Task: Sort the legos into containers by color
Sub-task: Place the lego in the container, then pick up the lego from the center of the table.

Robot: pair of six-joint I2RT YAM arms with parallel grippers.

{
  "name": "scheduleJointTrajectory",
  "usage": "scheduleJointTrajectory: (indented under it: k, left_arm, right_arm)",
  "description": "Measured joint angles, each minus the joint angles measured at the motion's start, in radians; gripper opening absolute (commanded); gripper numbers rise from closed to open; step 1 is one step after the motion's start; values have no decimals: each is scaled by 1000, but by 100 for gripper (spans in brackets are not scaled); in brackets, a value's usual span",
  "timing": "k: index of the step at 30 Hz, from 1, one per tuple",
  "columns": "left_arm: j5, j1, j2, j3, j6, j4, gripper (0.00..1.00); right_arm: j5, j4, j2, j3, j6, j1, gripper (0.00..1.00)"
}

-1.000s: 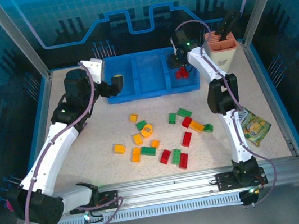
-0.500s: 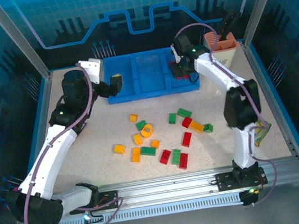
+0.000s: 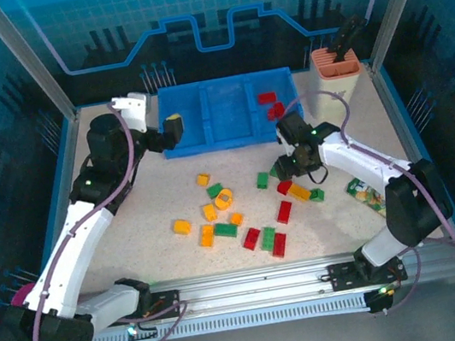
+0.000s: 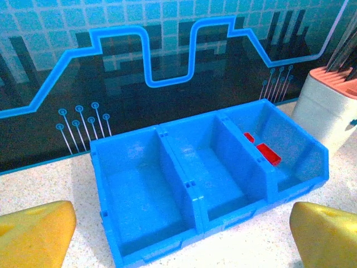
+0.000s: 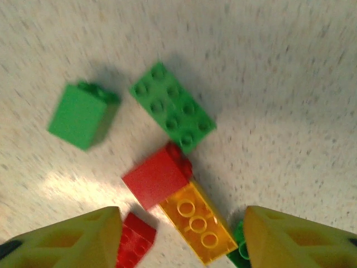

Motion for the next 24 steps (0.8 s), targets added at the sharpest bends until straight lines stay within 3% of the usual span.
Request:
scheduleJointTrajectory:
  k: [8,12,16,24]
  left_arm:
    - [0,0,-1,-8,0,4,99]
    - [0,0,-1,-8,0,4,99]
    - [-3,0,-8,-10,0,1,99]
    - [-4,0,-35,-12,0,2,100]
  right_arm:
    - [0,10,27,-65,-21,0,80]
    - [0,23,101,-65,-35,-1,79]
    - [0,31,167,-65,-50,-6,75]
    - [11,33,220,-63,-74,-24,51]
